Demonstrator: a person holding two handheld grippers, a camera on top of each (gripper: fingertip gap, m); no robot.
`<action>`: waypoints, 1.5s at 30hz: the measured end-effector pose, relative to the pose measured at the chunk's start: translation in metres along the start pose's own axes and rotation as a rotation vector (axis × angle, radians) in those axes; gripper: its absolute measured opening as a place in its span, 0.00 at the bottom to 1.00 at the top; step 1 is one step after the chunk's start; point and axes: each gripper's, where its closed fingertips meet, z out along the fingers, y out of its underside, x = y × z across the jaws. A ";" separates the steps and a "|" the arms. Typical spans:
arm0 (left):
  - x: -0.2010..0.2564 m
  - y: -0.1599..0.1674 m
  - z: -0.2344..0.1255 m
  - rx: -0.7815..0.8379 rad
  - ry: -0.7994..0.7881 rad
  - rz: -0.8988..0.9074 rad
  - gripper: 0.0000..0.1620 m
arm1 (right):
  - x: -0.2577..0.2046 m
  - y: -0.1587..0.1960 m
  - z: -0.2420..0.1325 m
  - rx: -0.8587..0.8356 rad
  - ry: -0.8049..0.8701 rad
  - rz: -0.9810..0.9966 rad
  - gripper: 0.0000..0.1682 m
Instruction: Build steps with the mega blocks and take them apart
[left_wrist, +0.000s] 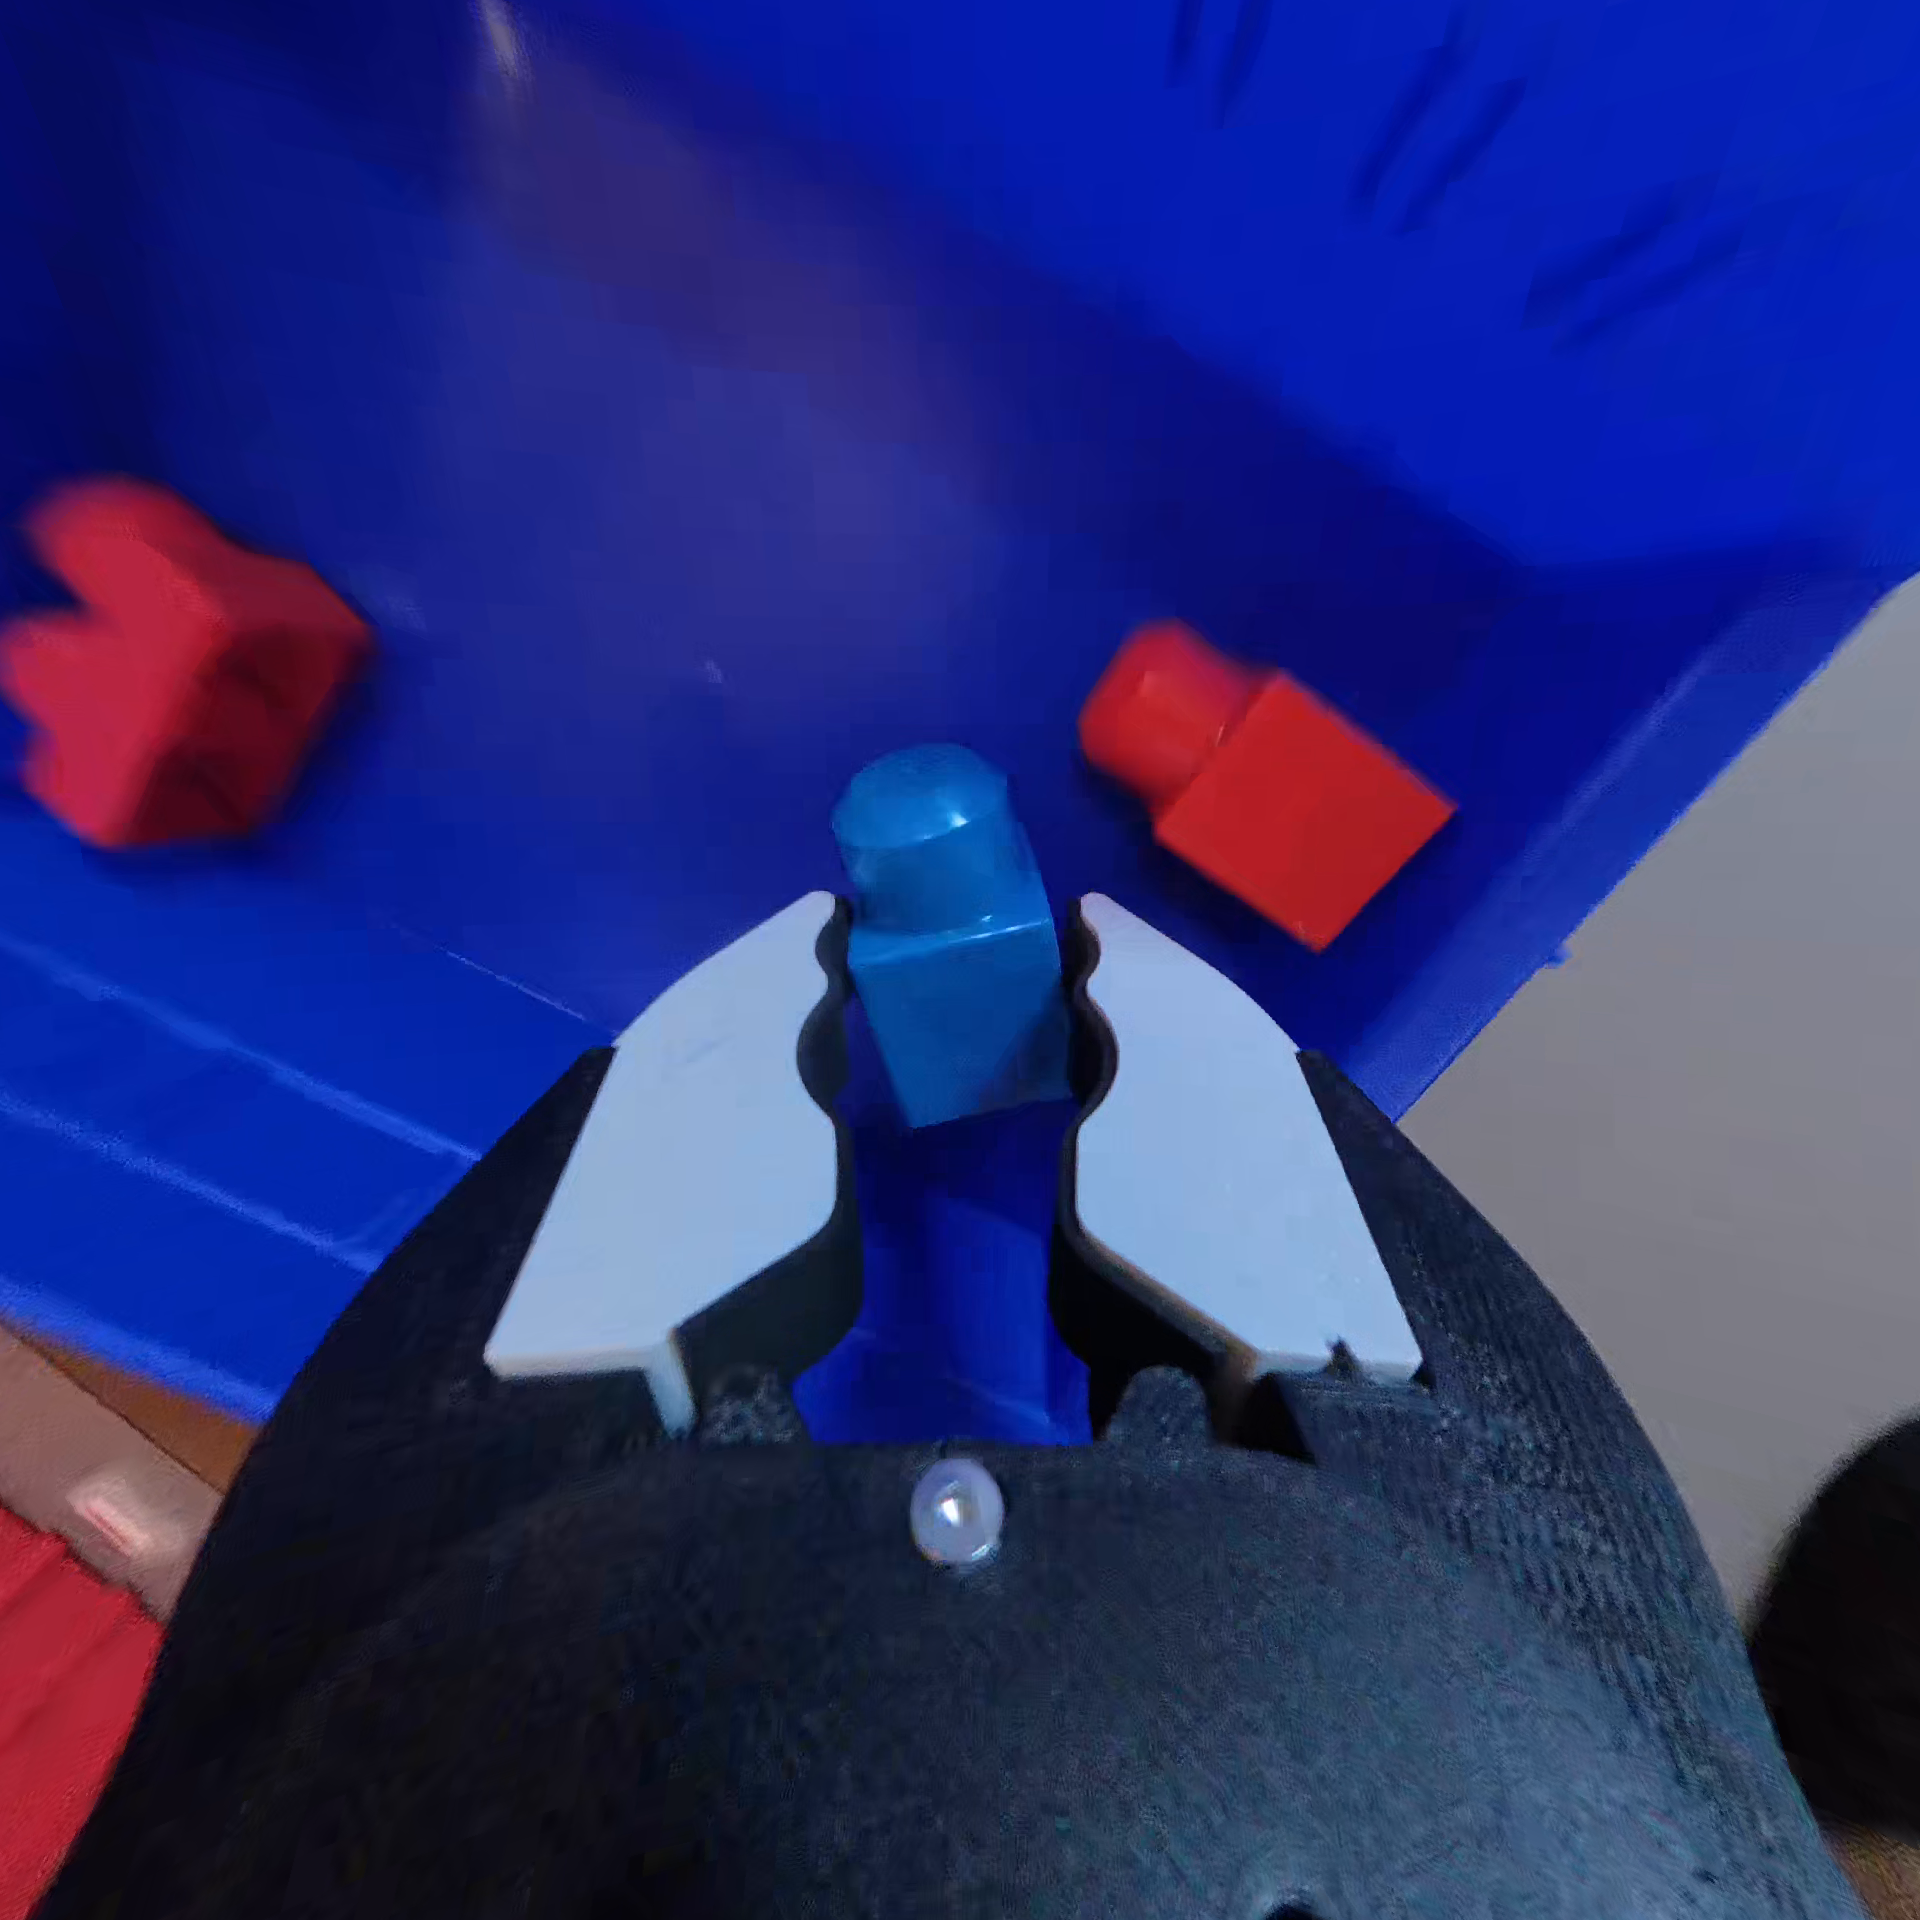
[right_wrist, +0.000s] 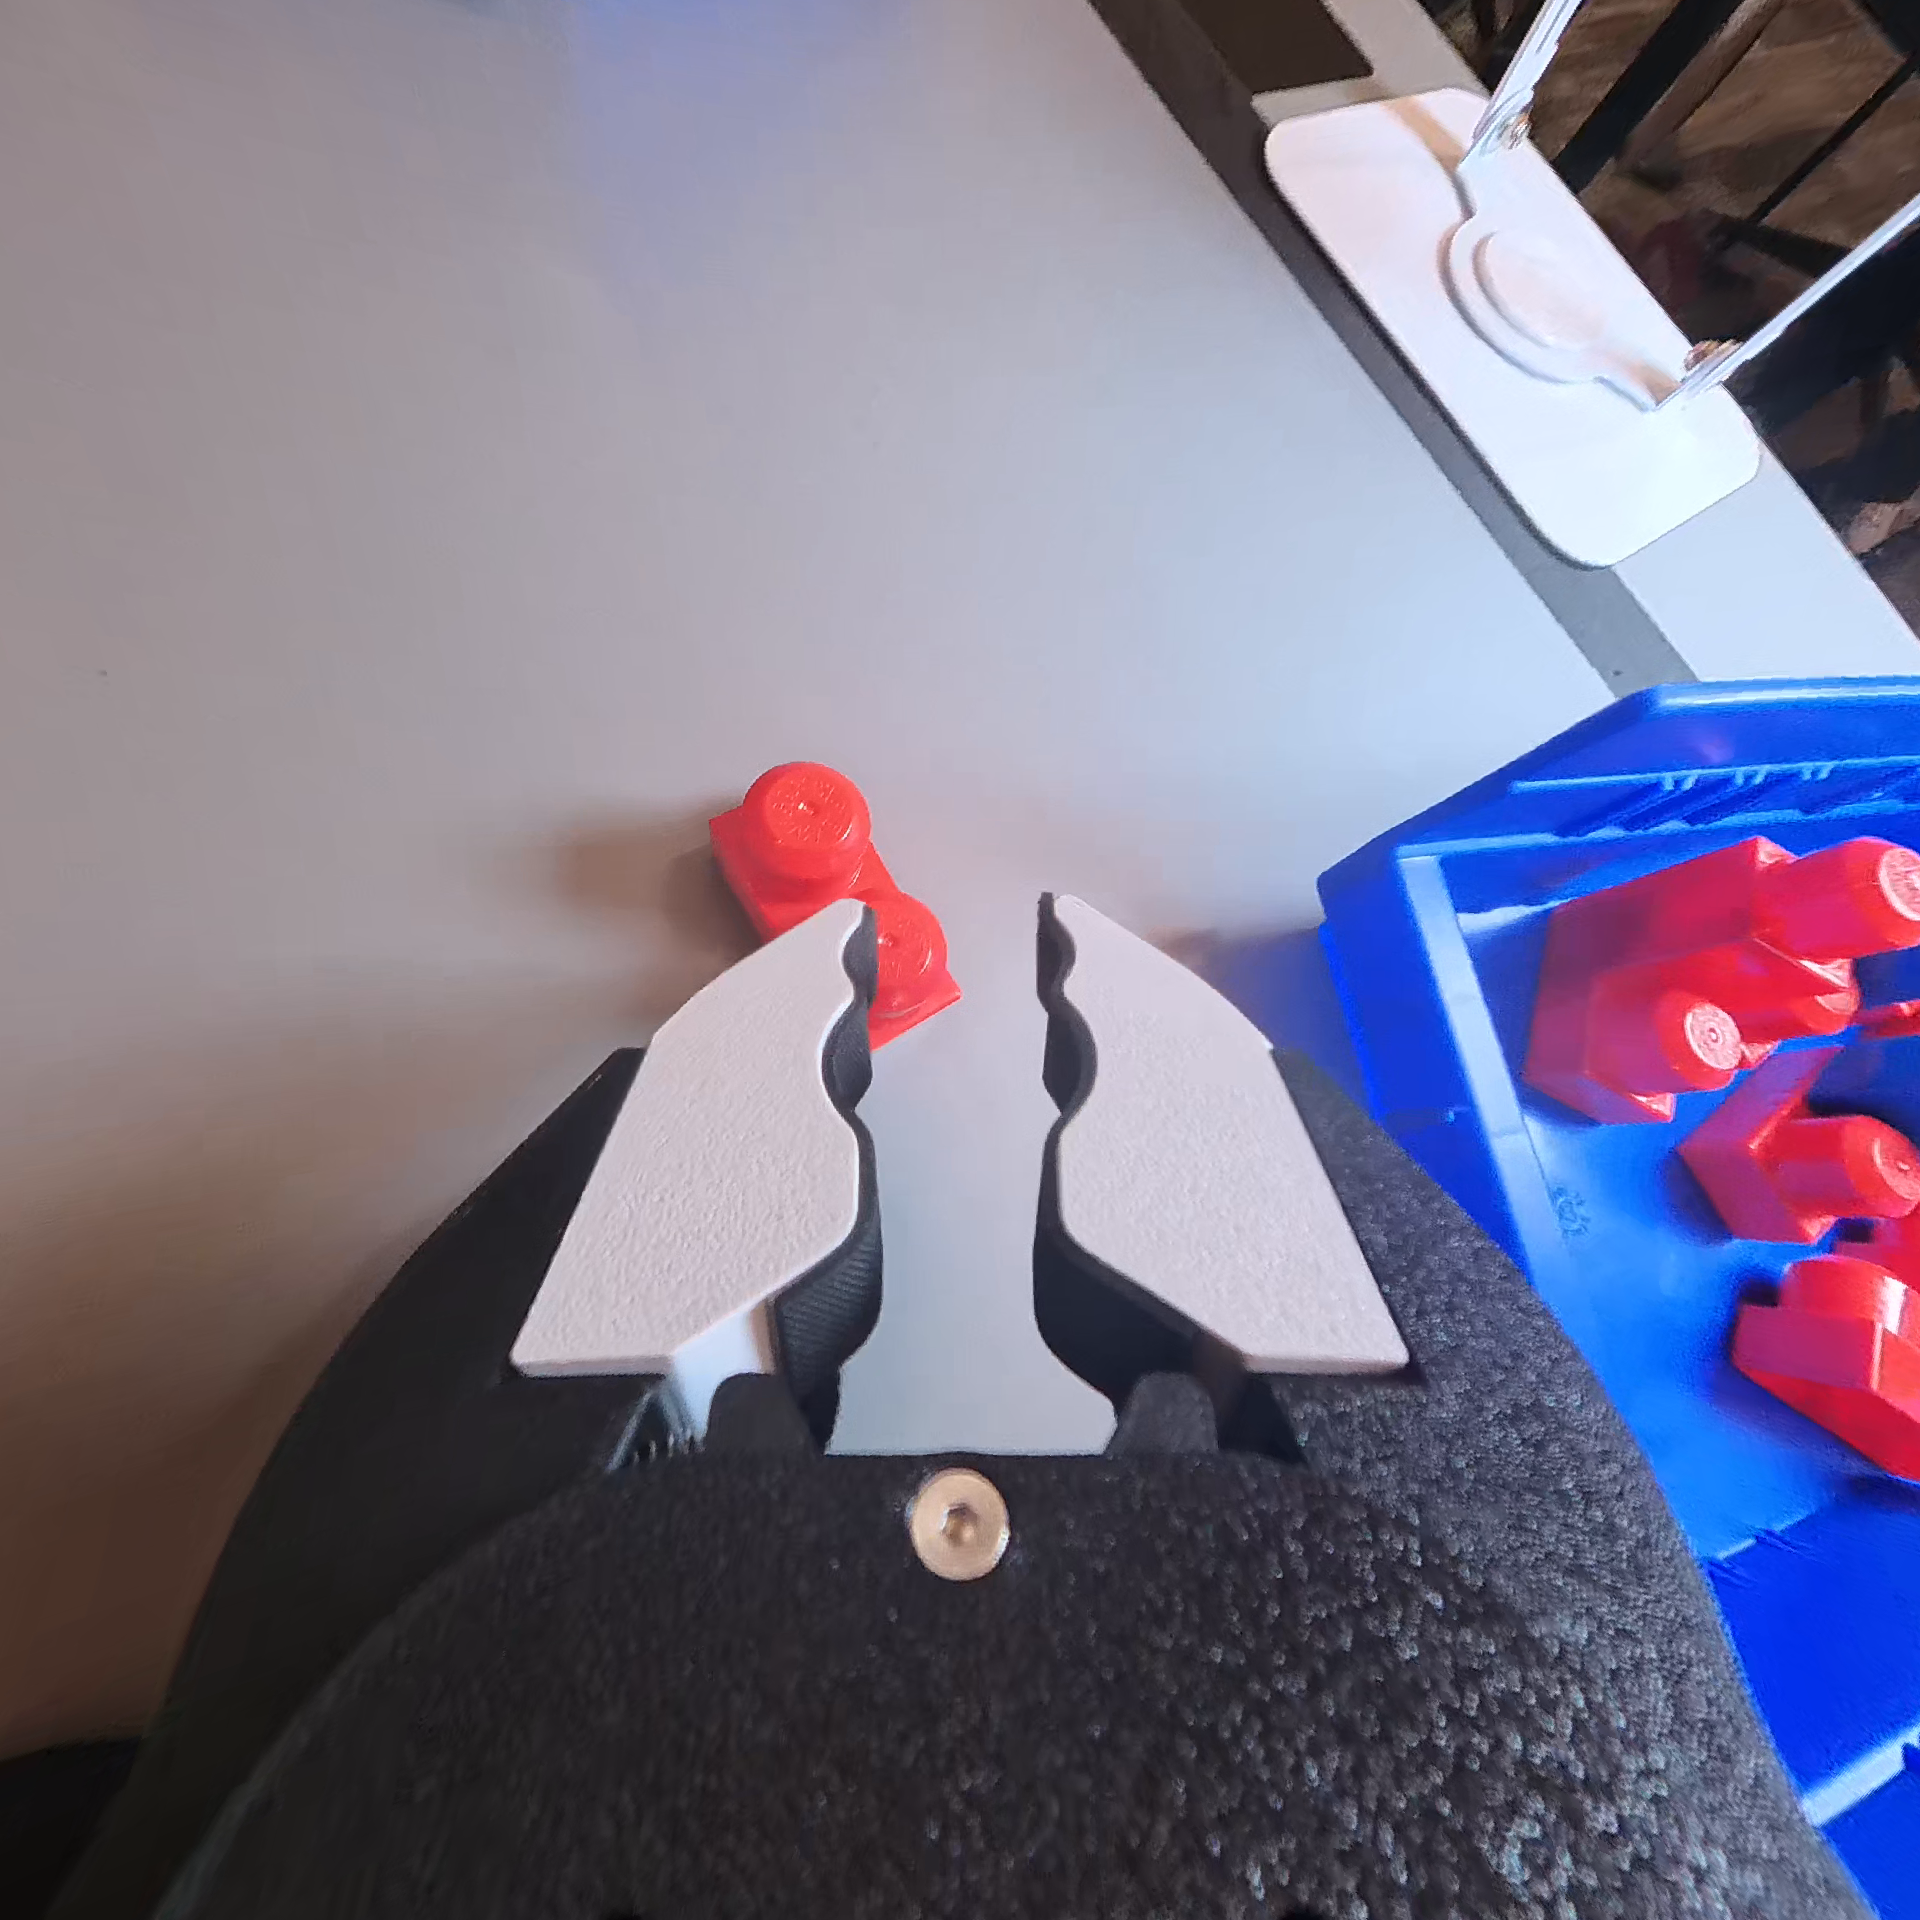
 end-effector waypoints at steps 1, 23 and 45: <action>-0.002 -0.018 -0.014 0.126 -0.043 0.005 0.25 | 0.001 -0.002 -0.001 0.017 0.004 0.004 0.17; 0.310 -0.089 0.001 0.757 0.392 0.705 0.24 | -0.006 -0.011 0.009 0.111 -0.027 0.006 0.22; 0.330 -0.079 -0.093 1.121 0.767 0.386 0.32 | -0.056 -0.088 -0.028 0.627 -0.473 0.301 0.19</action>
